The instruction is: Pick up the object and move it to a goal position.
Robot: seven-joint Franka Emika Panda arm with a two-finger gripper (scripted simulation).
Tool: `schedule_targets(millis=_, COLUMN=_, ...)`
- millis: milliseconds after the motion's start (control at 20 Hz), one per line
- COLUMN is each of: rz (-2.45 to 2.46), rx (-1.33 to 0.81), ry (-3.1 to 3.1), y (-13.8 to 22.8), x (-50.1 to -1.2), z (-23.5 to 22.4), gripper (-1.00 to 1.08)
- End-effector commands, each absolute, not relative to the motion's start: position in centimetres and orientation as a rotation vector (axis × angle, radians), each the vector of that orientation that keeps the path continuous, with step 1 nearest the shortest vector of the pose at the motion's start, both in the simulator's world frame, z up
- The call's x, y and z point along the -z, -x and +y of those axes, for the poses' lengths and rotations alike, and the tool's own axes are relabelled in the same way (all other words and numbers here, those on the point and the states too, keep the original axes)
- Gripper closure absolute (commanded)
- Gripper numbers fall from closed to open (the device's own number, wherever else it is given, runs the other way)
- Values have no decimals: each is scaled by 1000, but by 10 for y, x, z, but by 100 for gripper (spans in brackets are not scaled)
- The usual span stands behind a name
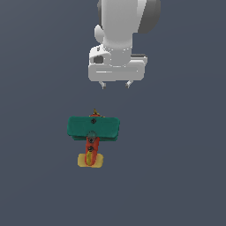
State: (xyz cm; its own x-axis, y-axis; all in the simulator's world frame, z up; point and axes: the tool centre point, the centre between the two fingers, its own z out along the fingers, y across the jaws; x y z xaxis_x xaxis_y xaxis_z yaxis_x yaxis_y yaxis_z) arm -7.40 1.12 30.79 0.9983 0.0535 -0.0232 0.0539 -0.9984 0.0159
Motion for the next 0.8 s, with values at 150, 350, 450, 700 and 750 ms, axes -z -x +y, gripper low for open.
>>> schedule_targets(millis=150, rz=81, rx=32, ry=-3126, y=74, x=-310, z=13, gripper=-20)
schedule_targets(millis=350, rz=64, rx=18, ry=-3133, y=72, x=-316, z=14, gripper=-20)
schedule_targets(millis=450, rz=51, rx=9, ry=-3133, y=71, x=-319, z=10, gripper=-20)
schedule_targets(millis=700, rz=16, rx=-10, ry=-3123, y=69, x=-325, z=-7, gripper=-20)
schedule_targets(millis=750, rz=11, rx=-11, ry=-3119, y=69, x=-326, z=-9, gripper=-20)
